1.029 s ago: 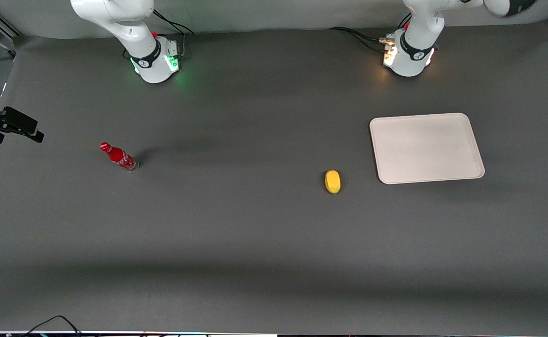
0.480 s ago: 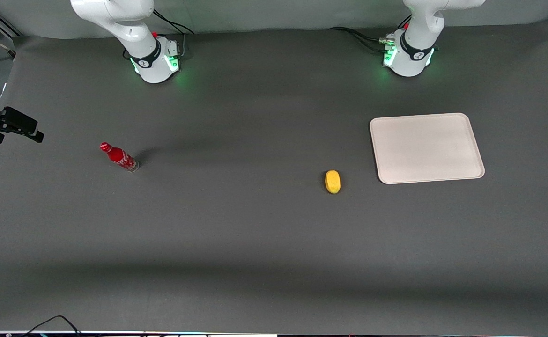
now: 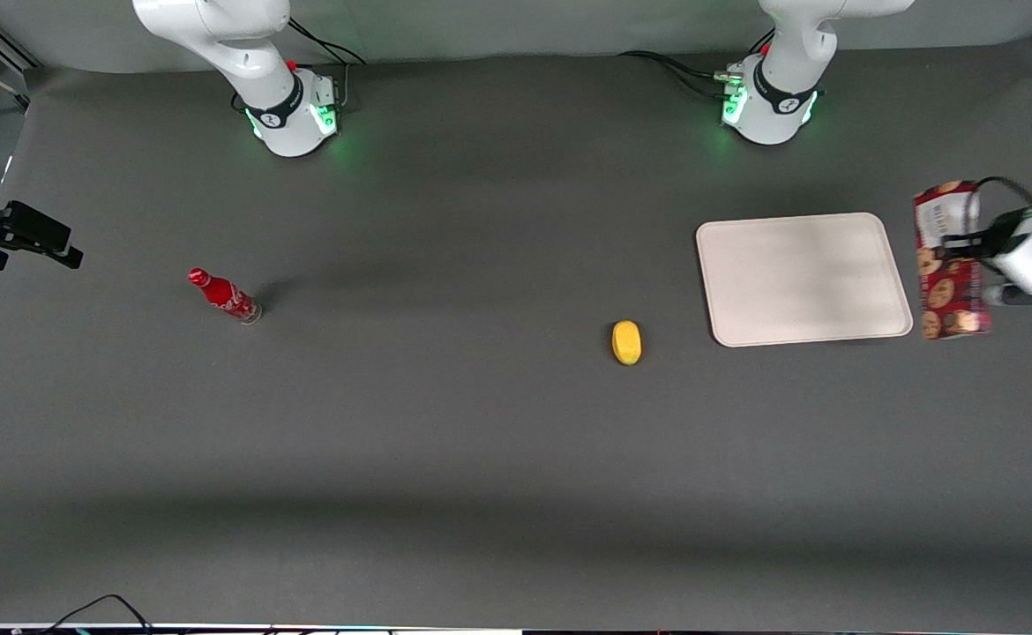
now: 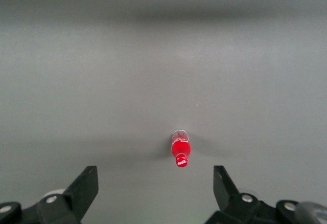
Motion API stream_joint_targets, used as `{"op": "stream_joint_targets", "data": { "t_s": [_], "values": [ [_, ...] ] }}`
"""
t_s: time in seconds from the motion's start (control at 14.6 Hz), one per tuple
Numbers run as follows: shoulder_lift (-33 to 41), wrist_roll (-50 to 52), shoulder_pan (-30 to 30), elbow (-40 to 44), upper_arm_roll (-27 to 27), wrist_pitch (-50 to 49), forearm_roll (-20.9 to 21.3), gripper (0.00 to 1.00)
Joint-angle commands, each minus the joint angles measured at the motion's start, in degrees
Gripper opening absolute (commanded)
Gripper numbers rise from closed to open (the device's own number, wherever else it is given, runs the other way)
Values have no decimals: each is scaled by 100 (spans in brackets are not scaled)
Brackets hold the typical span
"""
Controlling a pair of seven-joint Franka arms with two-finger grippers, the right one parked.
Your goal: Place red cookie box on tray
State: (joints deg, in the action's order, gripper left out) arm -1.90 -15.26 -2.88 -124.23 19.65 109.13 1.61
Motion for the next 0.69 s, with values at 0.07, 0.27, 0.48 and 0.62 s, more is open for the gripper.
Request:
{"op": "stream_joint_targets", "data": {
  "t_s": [0.07, 0.27, 0.48, 0.62],
  "values": [
    [112, 129, 15, -1233, 329, 1406, 103, 0],
    [-143, 59, 24, -1559, 452, 2199, 85, 0],
    [-179, 58, 24, -1674, 452, 2340, 68, 1],
    [-354, 58, 24, -1762, 452, 2673, 32, 94]
  ]
}}
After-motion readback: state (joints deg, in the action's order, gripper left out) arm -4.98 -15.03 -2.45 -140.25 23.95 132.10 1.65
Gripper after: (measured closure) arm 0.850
